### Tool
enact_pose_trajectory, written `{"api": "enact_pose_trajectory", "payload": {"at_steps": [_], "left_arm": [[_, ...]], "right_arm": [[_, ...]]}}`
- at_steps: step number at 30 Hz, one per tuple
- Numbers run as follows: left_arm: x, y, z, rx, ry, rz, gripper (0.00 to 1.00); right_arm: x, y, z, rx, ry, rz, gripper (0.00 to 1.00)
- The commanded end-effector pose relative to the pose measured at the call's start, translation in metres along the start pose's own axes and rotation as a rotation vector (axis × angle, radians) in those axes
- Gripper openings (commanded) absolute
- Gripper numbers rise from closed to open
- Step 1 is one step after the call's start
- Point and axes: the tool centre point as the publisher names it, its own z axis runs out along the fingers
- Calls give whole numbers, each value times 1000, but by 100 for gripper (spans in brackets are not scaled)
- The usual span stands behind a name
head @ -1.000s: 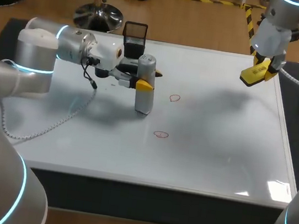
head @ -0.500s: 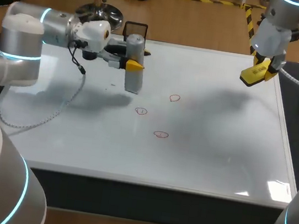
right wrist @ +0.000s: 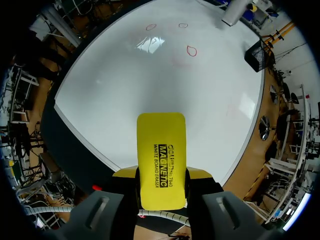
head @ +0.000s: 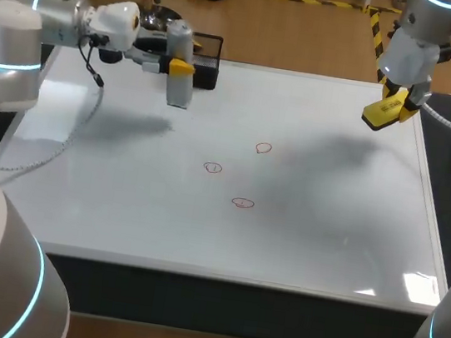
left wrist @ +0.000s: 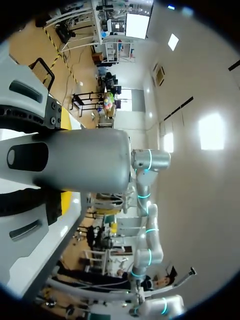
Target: Pick up the inspection probe, press it on each red-marked spot on the whiteboard one by one, put down the probe, pick up the eraser, and wipe off all the red marks.
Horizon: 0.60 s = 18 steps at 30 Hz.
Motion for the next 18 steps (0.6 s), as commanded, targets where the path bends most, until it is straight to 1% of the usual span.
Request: {"api": "enact_pose_trajectory", "payload": {"at_steps": [1,5,6,8,11,18], "left_arm": [[-17,-2,-12,-3,1,3,0],[-28,-3,-20,-6,-16,9,0],[-31,-3,-22,4,-13,17,0],[-38,-1,-27,-12,-26,12,0],[-46,2,-32,-11,-36,10,0],[-55,6,-39,-10,-55,7,0]], "right_arm": [[-1,0,-1,2,3,-1,0],[-1,0,-1,2,3,-1,0],[-1,0,-1,2,3,-1,0],[-1,0,-1,2,3,-1,0],[-1,0,-1,2,3,-1,0],[-1,0,-1,2,3,-1,0]]}}
